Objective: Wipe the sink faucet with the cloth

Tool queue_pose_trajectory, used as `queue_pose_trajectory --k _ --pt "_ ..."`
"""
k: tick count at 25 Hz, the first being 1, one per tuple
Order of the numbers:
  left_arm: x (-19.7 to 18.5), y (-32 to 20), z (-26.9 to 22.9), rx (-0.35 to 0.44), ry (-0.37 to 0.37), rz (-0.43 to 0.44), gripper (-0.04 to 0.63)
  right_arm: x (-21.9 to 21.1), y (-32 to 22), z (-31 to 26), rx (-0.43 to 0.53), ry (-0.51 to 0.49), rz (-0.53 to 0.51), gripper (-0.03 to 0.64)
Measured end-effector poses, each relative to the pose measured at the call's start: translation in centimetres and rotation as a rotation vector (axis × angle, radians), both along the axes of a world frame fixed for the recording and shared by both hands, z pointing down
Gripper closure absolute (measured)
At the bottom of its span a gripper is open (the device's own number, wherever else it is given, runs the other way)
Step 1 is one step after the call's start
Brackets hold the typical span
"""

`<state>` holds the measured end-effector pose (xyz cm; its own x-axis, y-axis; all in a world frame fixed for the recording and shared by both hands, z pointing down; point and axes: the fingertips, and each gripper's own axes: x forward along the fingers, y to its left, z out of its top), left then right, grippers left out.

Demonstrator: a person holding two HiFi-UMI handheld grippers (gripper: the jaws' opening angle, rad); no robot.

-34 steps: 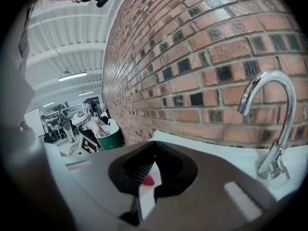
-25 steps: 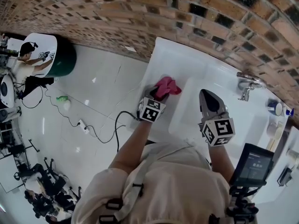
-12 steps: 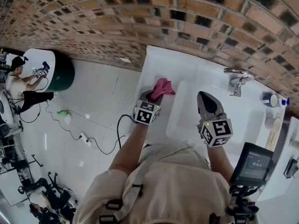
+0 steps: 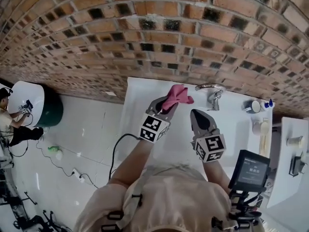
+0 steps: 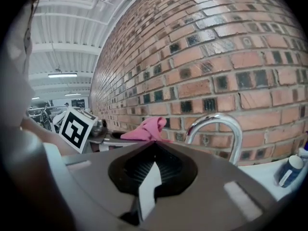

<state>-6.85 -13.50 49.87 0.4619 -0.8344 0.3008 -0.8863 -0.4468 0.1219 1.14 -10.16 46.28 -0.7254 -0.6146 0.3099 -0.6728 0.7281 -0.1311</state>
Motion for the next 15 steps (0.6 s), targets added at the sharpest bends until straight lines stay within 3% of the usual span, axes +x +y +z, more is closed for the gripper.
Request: queue_pose_trajectory --k 7,15 --pt "8.0 -3.6 -5.8 0.082 0.042 0.118 0.482 4.5 -1.4 -2.0 0.065 0.024 0.060 0.627" --pt "12.8 -7.0 -5.9 0.030 -0.024 0.169 0.480 7.4 -1.9 -2.1 0.066 0.031 0.080 0.627"
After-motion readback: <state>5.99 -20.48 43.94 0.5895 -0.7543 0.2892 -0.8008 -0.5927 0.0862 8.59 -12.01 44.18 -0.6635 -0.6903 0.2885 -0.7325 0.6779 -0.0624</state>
